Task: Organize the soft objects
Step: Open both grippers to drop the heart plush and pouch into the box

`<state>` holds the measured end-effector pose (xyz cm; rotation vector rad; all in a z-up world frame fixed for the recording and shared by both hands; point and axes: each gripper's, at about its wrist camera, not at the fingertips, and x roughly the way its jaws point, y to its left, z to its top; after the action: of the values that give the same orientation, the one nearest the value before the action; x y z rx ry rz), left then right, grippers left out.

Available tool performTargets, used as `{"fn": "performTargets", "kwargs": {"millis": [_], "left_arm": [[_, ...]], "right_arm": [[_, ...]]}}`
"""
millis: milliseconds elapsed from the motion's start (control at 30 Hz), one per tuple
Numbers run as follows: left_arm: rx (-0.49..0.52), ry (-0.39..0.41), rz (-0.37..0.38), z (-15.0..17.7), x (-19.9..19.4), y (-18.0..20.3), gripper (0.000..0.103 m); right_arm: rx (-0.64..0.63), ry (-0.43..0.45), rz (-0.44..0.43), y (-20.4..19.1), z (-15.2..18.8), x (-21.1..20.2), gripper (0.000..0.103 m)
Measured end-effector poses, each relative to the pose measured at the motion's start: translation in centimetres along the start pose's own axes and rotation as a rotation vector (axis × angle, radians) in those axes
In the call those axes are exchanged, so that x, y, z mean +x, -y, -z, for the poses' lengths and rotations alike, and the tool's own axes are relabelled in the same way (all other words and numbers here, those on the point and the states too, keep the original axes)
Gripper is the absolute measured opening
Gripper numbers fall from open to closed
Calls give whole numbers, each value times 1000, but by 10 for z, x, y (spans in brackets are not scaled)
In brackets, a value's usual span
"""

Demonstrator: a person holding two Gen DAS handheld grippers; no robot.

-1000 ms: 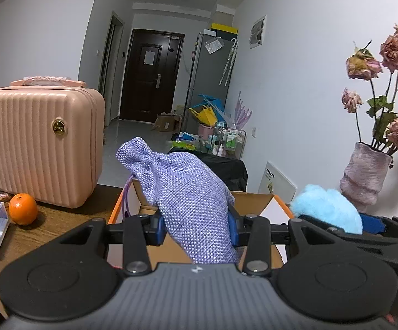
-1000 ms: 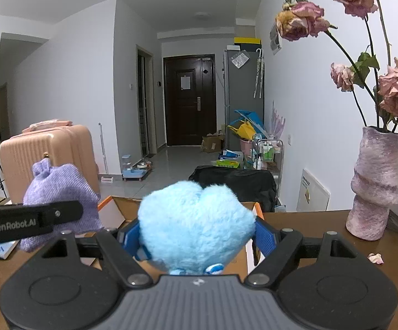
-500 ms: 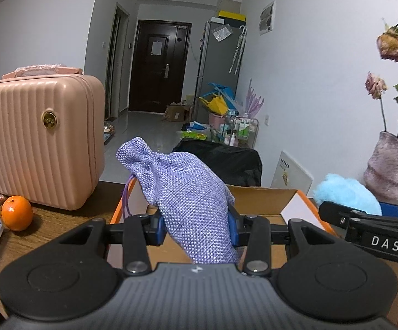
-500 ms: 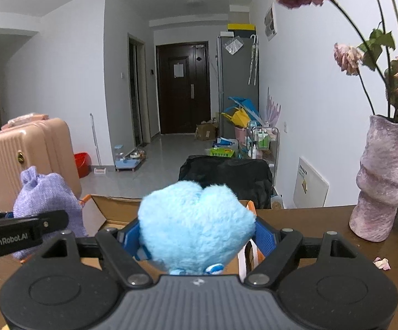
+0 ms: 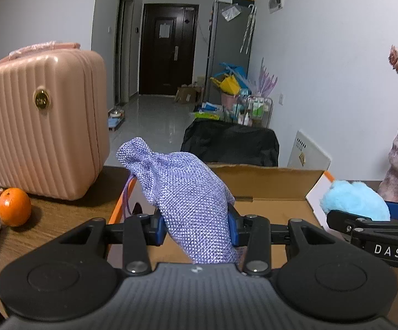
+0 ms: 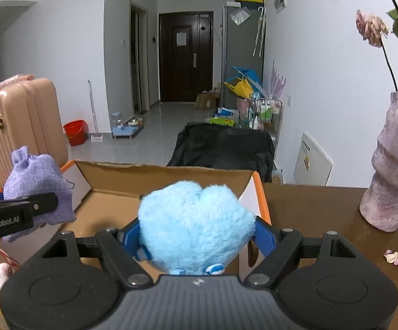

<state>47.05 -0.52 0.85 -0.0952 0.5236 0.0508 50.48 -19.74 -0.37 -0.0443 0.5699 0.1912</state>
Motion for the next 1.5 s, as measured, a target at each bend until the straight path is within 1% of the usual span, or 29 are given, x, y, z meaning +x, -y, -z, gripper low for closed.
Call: {"fn": "performTargets", "kwargs": {"millis": [67,100,133,167,200,267,300,333,400,733,1000,1267,1367,1500], "left_arm": [[0,-6,-1,1,1,-1,43],[1,-8,3,1,2,-2,48],[0,-9,-1,1,2,-2,58],[2,-4,-17,0,1,-1,65],[3,0,-28,-2,1,-2,74],[1,18,-41,-2,-2,-4,83],[-5,19,-40,-2,-3,-5,90],[-12,22,-44,-3,-4,-6,98],[-16,37,-64,-2,-6,-7,103],[-28,68,-62,-8,-21,-8,103],[-23,120,-41,-6,-54,-11,103],[-13,151,-38,6,-88,-16,103],[-10,159,-34,12,-100,-18,103],[4,172,-36,24,-118,-21,103]], "right_arm": [[3,-4,-2,0,1,1,84],[4,-3,-3,0,1,0,85],[5,-1,-5,0,2,0,85],[7,1,-7,0,2,-1,88],[11,6,-7,2,1,-2,92],[16,11,-5,3,2,-4,95],[18,11,-3,3,2,-4,101],[21,13,2,4,2,-4,103],[28,18,14,5,2,-5,103],[35,54,25,6,1,-22,103],[14,109,24,1,4,-53,103],[-23,140,18,-7,20,-89,103],[-37,153,27,-9,28,-103,103],[-33,169,26,-8,38,-120,103]]}}
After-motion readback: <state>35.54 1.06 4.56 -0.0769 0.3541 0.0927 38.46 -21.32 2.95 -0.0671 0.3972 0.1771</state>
